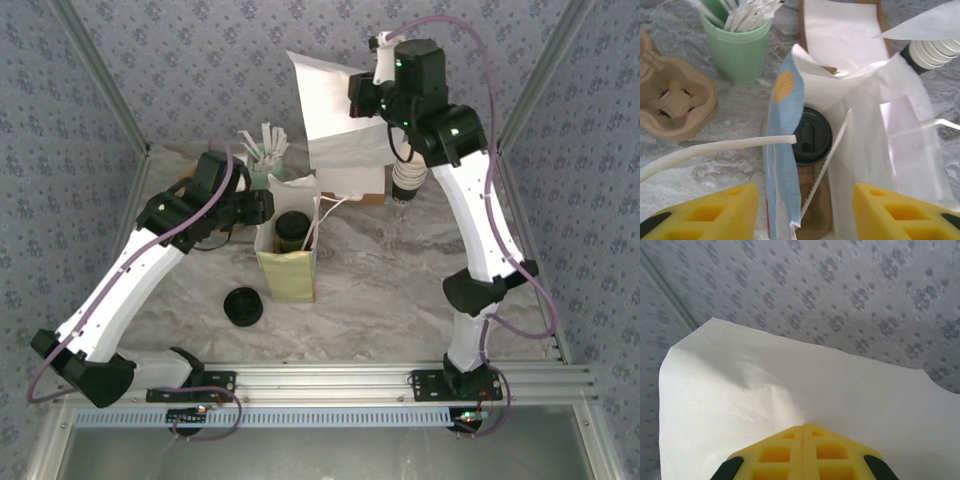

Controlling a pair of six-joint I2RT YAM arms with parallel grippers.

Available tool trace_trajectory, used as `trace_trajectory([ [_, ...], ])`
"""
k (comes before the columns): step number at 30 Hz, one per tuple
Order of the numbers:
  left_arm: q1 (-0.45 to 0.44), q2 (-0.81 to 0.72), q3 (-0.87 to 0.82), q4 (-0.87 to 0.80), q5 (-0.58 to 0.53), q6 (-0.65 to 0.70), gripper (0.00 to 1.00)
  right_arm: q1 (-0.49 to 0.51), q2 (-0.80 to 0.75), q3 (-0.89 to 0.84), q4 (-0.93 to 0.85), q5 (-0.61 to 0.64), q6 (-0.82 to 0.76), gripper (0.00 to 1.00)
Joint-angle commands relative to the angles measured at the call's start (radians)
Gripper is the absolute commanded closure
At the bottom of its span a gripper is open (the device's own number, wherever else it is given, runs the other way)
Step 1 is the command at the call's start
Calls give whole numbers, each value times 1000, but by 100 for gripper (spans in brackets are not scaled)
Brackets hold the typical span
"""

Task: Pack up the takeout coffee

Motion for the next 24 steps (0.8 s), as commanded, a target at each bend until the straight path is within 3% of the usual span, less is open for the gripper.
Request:
trace_trajectory([
  [1,4,-57,-12,83,70,61,45,22,-26,17,33,-115,66,100],
  [16,3,-220,-69,362,322,378,25,99,15,122,142,-309,272,100],
  [24,3,-252,-43,333,248,381,25,126,57,128,214,-383,348,100],
])
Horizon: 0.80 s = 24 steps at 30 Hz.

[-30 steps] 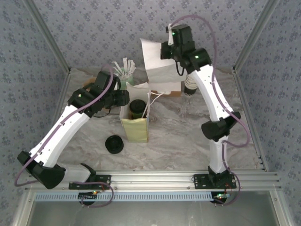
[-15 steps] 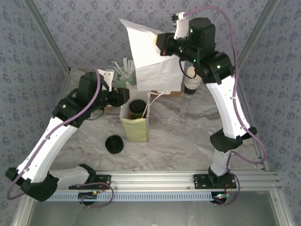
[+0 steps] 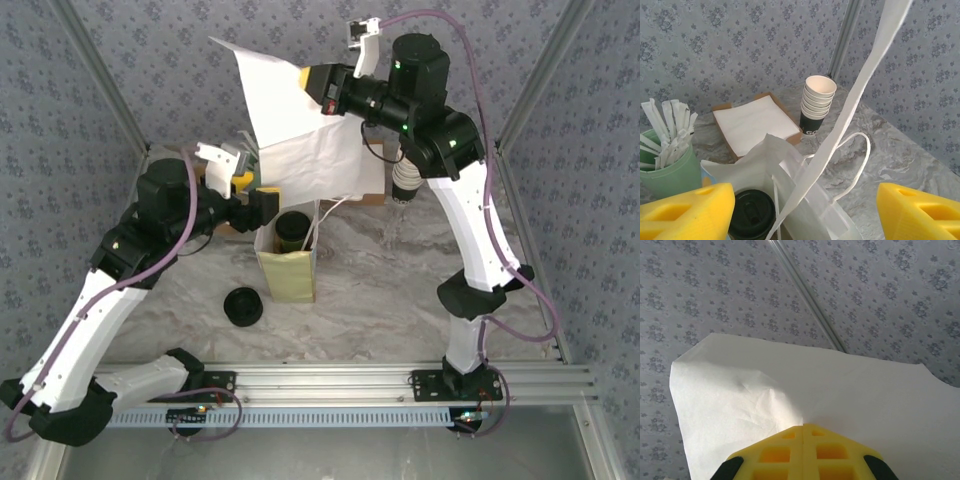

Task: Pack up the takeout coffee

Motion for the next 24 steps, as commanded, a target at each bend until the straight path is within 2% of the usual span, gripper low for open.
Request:
trace_trajectory([
  [1,2,-45,23,19,-27,27,26,18,39,29,56,-66,55,100],
  [15,3,-194,-9,-94,-123,15,27,53,124,89,164,-166,136,100],
  [20,3,-210,-14,-118,-130,13,27,61,130,83,105,-208,99,100],
  [24,3,-213,-21,-124,-132,12,27,66,101,0,10,-236,47,100],
])
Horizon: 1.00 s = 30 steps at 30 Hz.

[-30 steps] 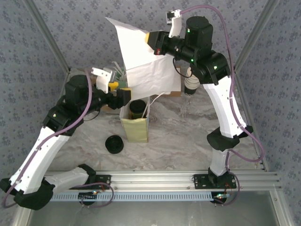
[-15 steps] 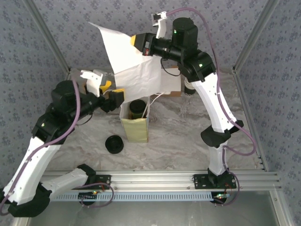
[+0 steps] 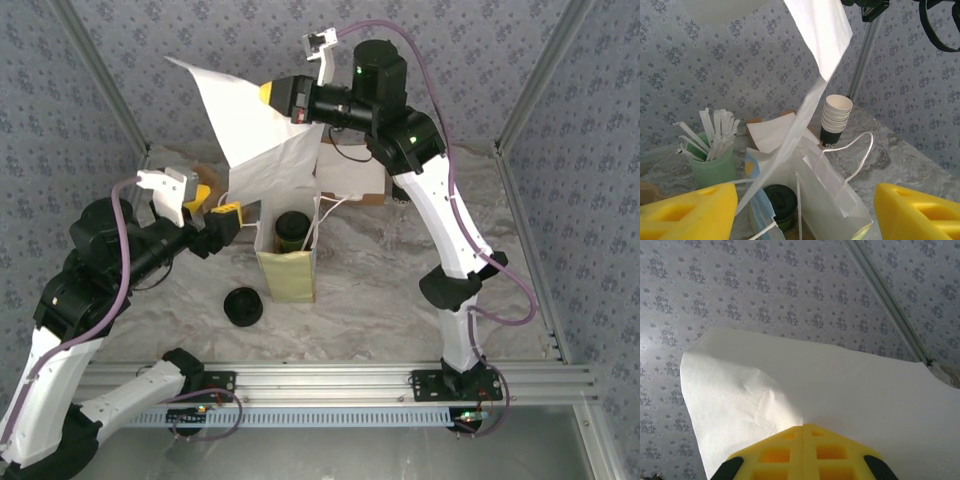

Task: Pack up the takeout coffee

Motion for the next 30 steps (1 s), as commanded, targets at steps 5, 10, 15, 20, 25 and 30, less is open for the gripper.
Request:
trace_trajectory([
  [5,4,-6,-18,-14,-18,3,27,20,-172,-316,-91,-39,-132,100],
  [10,3,-4,-26,1,-19,1,27,9,-307,-576,-78,15,-184,100],
  [15,3,6,-21,-2,-18,4,27,2,-340,-698,-131,22,-224,100],
  [20,3,11,-30,4,-14,-1,27,1,-331,-745,-189,24,-286,100],
  [25,4,9,-31,2,-23,3,27,6,-285,-756,-266,26,-352,100],
  [30,2,13,-32,-2,-27,3,27,20,-236,-747,-343,59,-408,100],
])
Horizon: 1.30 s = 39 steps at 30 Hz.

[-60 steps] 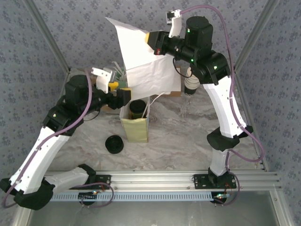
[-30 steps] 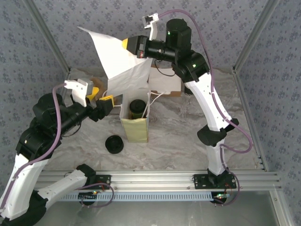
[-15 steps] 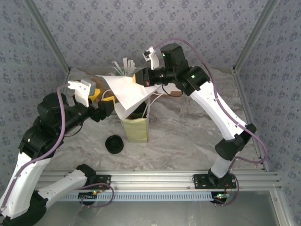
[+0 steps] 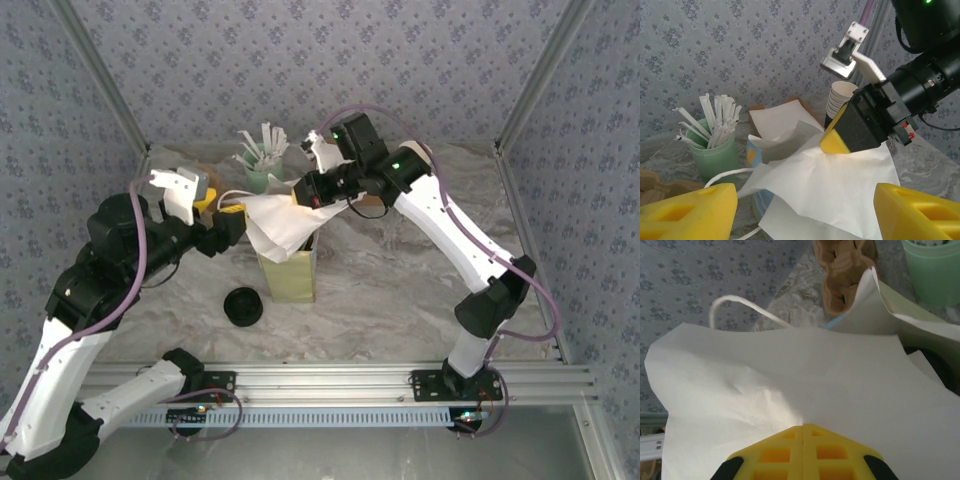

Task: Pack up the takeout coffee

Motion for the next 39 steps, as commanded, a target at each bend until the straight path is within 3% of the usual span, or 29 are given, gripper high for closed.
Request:
trace_trajectory([
  [1,3,2,0,3,-18,4,27,15,41,7,-92,31,-73,100],
  [17,4,-4,-9,-2,-32,-1,27,119,177,98,-239,354,-128,100],
  [28,4,-19,-18,-7,-33,-4,27,154,230,130,-254,449,-109,99],
  [34,3,-22,-23,-3,-35,-4,27,147,220,263,-284,387,-98,66],
  [39,4,-23,-25,-5,-36,-7,27,143,216,417,-329,365,-100,56],
])
